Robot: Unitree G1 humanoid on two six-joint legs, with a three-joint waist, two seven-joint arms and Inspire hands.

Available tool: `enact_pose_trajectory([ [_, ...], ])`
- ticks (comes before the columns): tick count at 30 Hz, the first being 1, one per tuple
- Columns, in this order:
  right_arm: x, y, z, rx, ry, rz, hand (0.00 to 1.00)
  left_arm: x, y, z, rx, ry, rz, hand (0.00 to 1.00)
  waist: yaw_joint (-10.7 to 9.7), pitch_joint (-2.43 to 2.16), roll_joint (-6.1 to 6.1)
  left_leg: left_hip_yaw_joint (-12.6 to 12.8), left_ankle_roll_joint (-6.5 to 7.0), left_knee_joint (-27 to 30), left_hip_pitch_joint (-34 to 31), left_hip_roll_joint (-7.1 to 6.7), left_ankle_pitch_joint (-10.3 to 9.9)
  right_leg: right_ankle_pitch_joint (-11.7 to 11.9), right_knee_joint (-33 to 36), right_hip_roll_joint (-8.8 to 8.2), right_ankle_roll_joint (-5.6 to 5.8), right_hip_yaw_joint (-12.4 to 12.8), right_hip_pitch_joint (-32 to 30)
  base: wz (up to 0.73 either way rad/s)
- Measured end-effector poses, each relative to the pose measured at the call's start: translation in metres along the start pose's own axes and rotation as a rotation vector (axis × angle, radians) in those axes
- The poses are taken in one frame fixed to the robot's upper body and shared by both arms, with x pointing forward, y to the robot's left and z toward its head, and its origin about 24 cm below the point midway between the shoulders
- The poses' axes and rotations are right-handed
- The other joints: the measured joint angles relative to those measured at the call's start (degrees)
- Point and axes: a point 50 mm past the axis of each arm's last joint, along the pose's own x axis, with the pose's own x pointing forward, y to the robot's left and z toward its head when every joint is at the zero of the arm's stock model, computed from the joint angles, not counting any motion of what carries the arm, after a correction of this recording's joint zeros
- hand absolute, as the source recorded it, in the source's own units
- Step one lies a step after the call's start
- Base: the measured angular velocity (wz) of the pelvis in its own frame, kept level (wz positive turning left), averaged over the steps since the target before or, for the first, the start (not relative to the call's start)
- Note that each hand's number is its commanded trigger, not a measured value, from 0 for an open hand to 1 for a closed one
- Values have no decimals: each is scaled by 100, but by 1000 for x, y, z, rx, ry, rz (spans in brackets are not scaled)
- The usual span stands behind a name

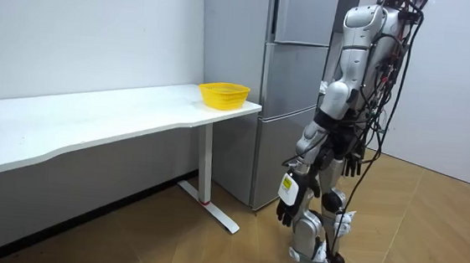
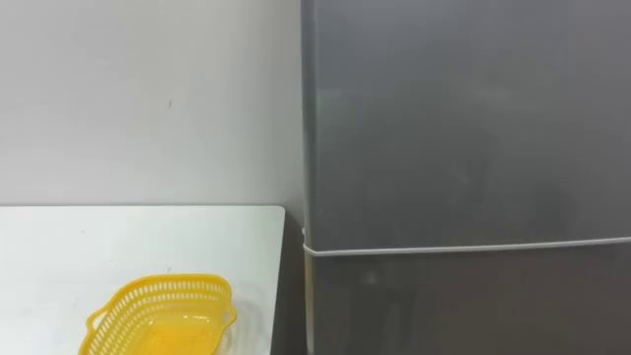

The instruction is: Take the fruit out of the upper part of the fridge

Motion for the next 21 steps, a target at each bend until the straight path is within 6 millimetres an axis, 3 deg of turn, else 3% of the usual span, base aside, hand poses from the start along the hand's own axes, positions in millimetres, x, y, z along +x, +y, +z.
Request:
enact_pose_trajectory([
  [21,0,1,-4,10,21,-11,0,0,-1,-3,-17,16,18,0,-19,-1,21,-24,0,-3,-8,0,0,0,-3,-1,0,32,28,0],
])
